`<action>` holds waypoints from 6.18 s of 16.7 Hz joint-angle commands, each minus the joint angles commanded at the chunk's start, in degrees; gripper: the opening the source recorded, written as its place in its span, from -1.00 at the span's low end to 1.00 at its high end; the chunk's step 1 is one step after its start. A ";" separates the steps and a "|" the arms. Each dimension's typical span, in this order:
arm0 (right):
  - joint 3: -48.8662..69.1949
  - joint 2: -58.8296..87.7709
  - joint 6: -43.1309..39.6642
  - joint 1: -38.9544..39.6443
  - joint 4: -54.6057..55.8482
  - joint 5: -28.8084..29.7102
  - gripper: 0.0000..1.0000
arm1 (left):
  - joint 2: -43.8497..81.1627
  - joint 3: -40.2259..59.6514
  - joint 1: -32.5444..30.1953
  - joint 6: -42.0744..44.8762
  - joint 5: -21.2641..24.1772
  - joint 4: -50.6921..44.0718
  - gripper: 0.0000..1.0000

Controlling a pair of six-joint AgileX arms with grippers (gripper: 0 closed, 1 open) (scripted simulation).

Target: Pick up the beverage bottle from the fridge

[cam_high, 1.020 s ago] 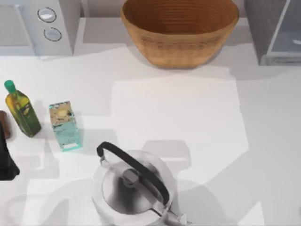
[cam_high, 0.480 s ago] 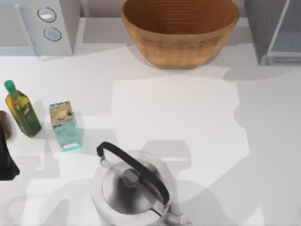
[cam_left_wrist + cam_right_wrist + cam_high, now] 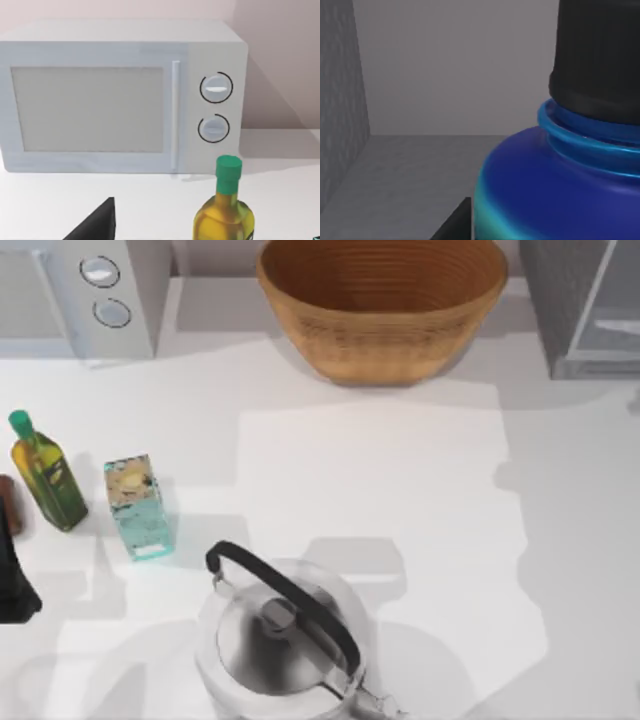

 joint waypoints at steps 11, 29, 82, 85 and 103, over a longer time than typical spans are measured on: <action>-4.39 -8.36 -0.08 1.82 -4.83 1.20 -1.00 | 0.00 0.00 0.00 0.00 0.00 0.00 1.00; -43.96 -104.17 -0.38 16.52 -58.75 14.70 -1.00 | 0.00 0.00 0.00 0.00 0.00 0.00 1.00; -5.48 14.15 0.06 45.18 19.69 44.71 -1.00 | 0.00 0.00 0.00 0.00 0.00 0.00 1.00; -5.48 14.15 0.06 45.18 19.69 44.71 -1.00 | 0.00 0.00 0.00 0.00 0.00 0.00 1.00; -5.48 14.15 0.06 45.18 19.69 44.71 1.00 | 0.00 0.00 0.00 0.00 0.00 0.00 1.00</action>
